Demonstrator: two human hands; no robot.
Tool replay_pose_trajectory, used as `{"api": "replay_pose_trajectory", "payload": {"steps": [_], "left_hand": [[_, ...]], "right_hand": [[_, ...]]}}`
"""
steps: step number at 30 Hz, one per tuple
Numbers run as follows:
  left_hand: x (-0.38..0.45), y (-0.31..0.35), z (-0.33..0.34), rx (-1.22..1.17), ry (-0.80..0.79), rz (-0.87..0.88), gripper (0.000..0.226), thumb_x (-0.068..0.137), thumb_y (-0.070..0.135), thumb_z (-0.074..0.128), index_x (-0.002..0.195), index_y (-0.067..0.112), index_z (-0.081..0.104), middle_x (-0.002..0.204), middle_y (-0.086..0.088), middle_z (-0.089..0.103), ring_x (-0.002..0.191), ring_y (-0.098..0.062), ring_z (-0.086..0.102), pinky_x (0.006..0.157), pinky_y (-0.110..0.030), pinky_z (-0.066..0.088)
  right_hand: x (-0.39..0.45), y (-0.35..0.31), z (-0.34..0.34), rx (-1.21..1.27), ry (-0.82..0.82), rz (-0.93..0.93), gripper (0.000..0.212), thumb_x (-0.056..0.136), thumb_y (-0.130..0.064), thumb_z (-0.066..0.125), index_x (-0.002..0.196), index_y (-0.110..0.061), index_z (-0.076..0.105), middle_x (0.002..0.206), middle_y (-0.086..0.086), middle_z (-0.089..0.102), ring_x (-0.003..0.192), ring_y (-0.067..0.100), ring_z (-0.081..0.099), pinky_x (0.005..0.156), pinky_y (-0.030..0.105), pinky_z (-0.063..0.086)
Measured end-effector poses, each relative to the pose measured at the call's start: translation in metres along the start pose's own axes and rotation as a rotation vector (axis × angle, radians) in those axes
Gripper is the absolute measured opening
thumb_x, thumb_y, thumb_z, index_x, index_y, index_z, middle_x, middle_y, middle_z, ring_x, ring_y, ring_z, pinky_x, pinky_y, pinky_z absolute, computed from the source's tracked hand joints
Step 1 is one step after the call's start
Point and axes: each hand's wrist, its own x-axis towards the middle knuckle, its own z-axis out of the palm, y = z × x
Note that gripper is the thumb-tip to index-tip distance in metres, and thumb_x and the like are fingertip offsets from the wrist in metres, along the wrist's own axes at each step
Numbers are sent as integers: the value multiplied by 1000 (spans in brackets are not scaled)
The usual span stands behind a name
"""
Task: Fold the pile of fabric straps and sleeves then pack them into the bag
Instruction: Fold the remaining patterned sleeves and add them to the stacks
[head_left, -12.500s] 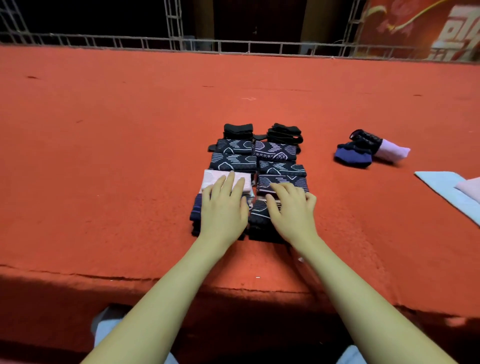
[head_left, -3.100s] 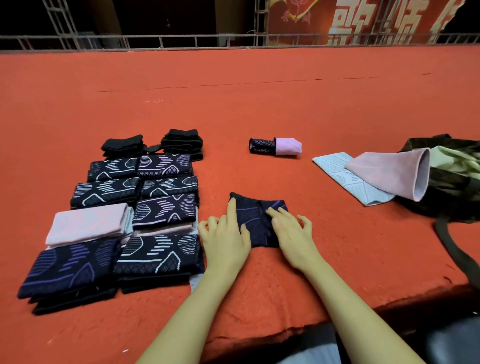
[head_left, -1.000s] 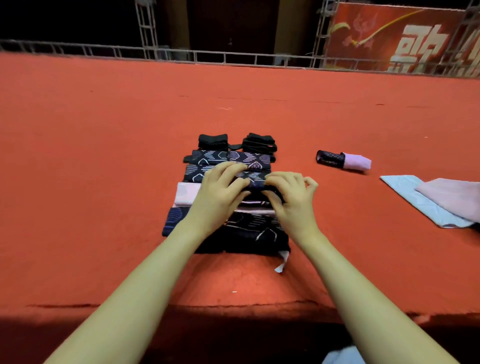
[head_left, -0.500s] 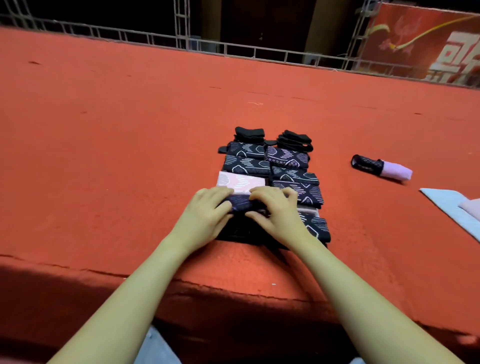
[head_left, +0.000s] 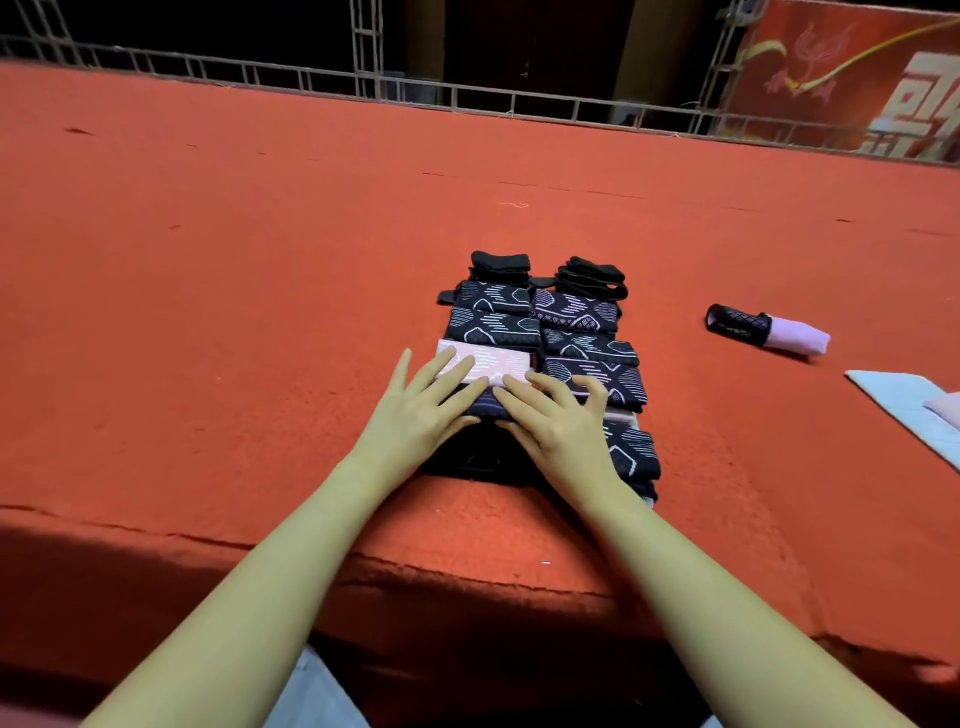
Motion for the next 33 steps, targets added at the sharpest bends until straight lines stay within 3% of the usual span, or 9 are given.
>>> {"api": "replay_pose_trajectory", "payload": {"steps": [3,5,9,12,16,21,26,30,33], "left_hand": [[-9,3,5,-21,-81,-18,53,100,44,29,116,13,69,119,-9,67,106,-27,65,96,-43,43],[-17,12,6,-72,-150,-97,52,98,41,29,118,13,67,121,-9,66,108,-26,64,94,-38,47],[-18,20,2,-108,-208,-202,47,91,35,35,118,15,68,123,-7,65,112,-26,63,92,-46,49],[-10,21,-5,-130,-207,-222,48,90,36,35,116,15,69,120,-8,66,109,-27,64,93,-48,48],[12,27,-19,-144,-146,-231,48,87,33,37,112,10,70,116,-10,68,103,-28,66,89,-44,50],[50,44,-24,-188,-210,-229,49,84,35,38,112,8,69,115,-12,68,101,-28,67,85,-41,51],[105,78,-8,-269,-231,-224,51,87,32,42,129,7,58,133,-13,57,121,-32,54,100,-43,39],[160,111,20,-285,-252,-162,46,93,29,42,133,8,54,138,-13,52,126,-29,49,101,-41,36],[202,132,53,-285,-342,-141,48,98,30,42,143,14,41,150,-7,38,137,-24,34,108,-35,25]], "right_hand": [[-4,-1,3,33,-64,9,37,88,-41,50,108,-19,72,113,-5,69,99,17,66,91,39,27],[-9,-3,6,63,-150,37,42,88,-46,45,107,-19,72,113,-2,70,101,16,67,93,38,27],[-11,-6,4,69,-278,90,47,89,-47,38,108,-21,72,116,-1,69,106,16,65,94,37,22],[-7,-4,-1,176,-374,169,57,89,-53,29,120,-23,66,128,-4,62,120,14,56,98,35,15],[-3,3,-11,266,-266,237,54,88,-52,30,119,-25,66,126,-9,62,117,11,54,94,30,15],[-3,32,-25,285,-166,323,40,89,-42,41,111,-25,69,118,-12,65,110,6,53,85,25,15],[-9,88,-38,225,-122,466,32,85,-27,48,107,-18,70,108,-5,67,102,19,59,79,23,16],[-18,147,-40,161,-159,565,34,86,-27,46,110,-17,69,111,-2,66,104,22,57,79,24,16],[-28,197,-32,123,-192,634,25,91,-17,55,113,-17,67,115,-1,64,107,24,55,83,27,21]]}}
